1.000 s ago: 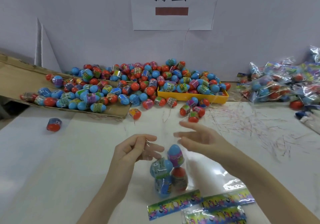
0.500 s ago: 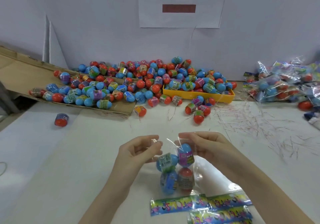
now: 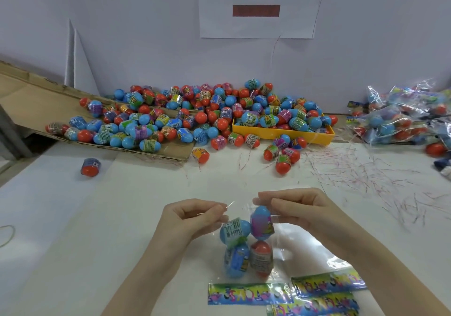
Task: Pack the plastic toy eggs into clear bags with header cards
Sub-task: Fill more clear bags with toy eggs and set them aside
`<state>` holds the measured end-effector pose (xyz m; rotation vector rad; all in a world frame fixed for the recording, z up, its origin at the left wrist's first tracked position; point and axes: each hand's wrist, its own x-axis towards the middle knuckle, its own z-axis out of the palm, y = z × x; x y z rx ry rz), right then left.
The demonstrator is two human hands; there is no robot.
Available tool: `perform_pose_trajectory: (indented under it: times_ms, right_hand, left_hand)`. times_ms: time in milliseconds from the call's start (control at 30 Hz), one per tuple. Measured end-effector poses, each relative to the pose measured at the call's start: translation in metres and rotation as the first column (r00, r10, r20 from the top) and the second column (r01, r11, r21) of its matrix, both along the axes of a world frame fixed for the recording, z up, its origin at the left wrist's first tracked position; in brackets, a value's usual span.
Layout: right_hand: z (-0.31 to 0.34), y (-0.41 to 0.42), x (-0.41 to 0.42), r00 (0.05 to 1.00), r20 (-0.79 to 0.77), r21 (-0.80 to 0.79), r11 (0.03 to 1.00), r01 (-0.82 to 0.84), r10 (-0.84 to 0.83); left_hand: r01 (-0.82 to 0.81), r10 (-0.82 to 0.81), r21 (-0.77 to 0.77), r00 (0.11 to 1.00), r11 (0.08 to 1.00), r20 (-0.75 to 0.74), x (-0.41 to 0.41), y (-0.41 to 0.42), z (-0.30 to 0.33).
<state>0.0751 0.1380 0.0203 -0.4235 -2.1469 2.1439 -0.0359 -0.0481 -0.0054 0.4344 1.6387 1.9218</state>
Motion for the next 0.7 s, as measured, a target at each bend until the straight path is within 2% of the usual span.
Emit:
perform_pose_trajectory:
  times_ms: [133, 400, 700]
  right_hand:
    - [0.002, -0.002, 0.001, 0.998, 0.027, 0.107, 0.993, 0.047, -0.050]
    - [0.005, -0.006, 0.002, 0.993, -0.026, 0.100, 0.988, 0.119, -0.117]
    - [0.008, -0.004, 0.004, 0.996, -0.060, 0.146, 0.986, 0.081, -0.073]
  left_hand:
    - [-0.007, 0.008, -0.027, 0.999, 1.000, 0.033, -0.003, -0.001, -0.001]
    - [-0.004, 0.004, -0.012, 0.999, 1.000, 0.049, -0.003, -0.001, 0.000]
    - [0.104, -0.115, -0.124, 0.990, 0.987, -0.082, -0.013, -0.013, 0.004]
